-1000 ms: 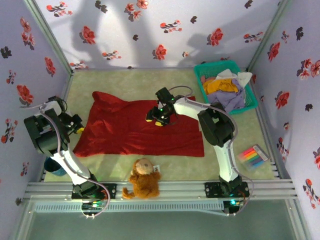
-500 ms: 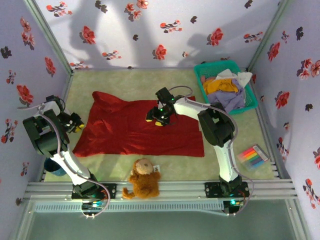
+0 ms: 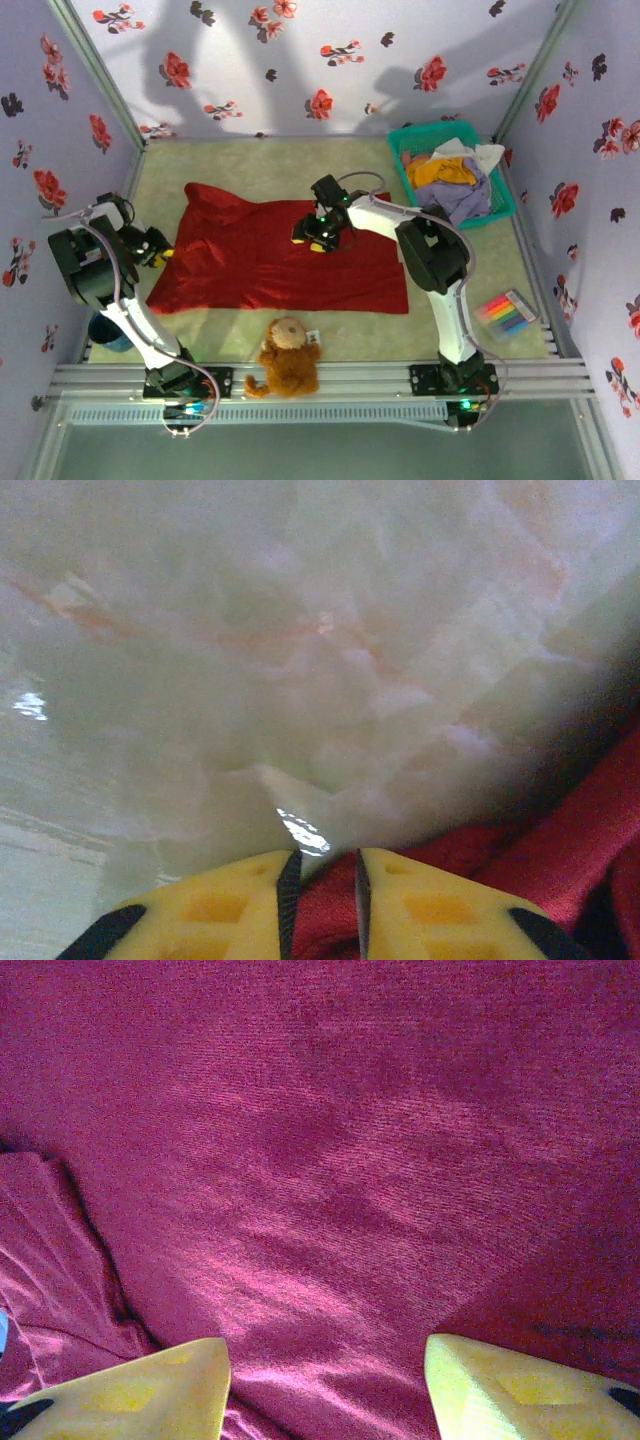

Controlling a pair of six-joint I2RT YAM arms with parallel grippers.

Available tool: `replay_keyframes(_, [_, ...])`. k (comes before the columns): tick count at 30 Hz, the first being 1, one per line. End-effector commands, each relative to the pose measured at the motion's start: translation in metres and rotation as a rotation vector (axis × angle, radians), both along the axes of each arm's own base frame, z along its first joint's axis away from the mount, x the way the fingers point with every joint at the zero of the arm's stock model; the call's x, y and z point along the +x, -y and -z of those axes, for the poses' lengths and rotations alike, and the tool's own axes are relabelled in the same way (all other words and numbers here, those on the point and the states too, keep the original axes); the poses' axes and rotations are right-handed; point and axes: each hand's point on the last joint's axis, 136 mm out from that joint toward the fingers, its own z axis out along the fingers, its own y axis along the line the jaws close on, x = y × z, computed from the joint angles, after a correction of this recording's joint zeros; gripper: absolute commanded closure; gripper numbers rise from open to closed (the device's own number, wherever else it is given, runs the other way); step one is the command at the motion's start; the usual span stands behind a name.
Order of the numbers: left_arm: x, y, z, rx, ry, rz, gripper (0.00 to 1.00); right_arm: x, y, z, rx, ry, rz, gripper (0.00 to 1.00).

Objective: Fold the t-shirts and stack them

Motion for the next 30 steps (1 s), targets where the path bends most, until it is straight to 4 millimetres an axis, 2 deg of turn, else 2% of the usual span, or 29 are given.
replay_keyframes(1, [-0.015,0.005,0.018,0.001,-0.088,0.014,0.86,-0.005,0.015,0.017,-0.072,-0.034,0.013,0.44])
replay_keyframes(6, [-0.012,0.014,0.021,0.01,-0.09,0.048,0.89,-0.005,0.017,0.017,-0.076,-0.035,0.014,0.44])
replay_keyframes(10, [-0.011,0.01,0.016,0.045,-0.077,0.049,1.0,-0.005,0.017,0.016,-0.075,-0.033,0.013,0.44])
replay_keyframes(18, [-0.003,-0.017,-0.021,0.207,-0.009,0.033,1.0,-0.005,0.017,0.016,-0.076,-0.032,0.014,0.44])
replay_keyframes(22, [-0.005,-0.015,-0.024,0.2,-0.012,0.051,1.0,-0.004,0.017,0.015,-0.073,-0.028,0.015,0.44])
replay_keyframes(25, [-0.006,-0.005,-0.02,0.147,-0.009,0.067,1.0,-0.004,0.017,0.015,-0.074,-0.029,0.015,0.44])
replay_keyframes(26, [-0.008,-0.001,-0.017,0.12,-0.016,0.069,0.99,-0.004,0.017,0.015,-0.073,-0.03,0.015,0.44])
replay_keyframes(28, [-0.009,0.006,-0.013,0.083,-0.025,0.071,0.85,-0.004,0.017,0.015,-0.073,-0.029,0.016,0.44])
replay_keyframes(30, [-0.01,0.01,-0.01,0.063,-0.022,0.067,0.84,-0.005,0.017,0.015,-0.073,-0.029,0.014,0.43])
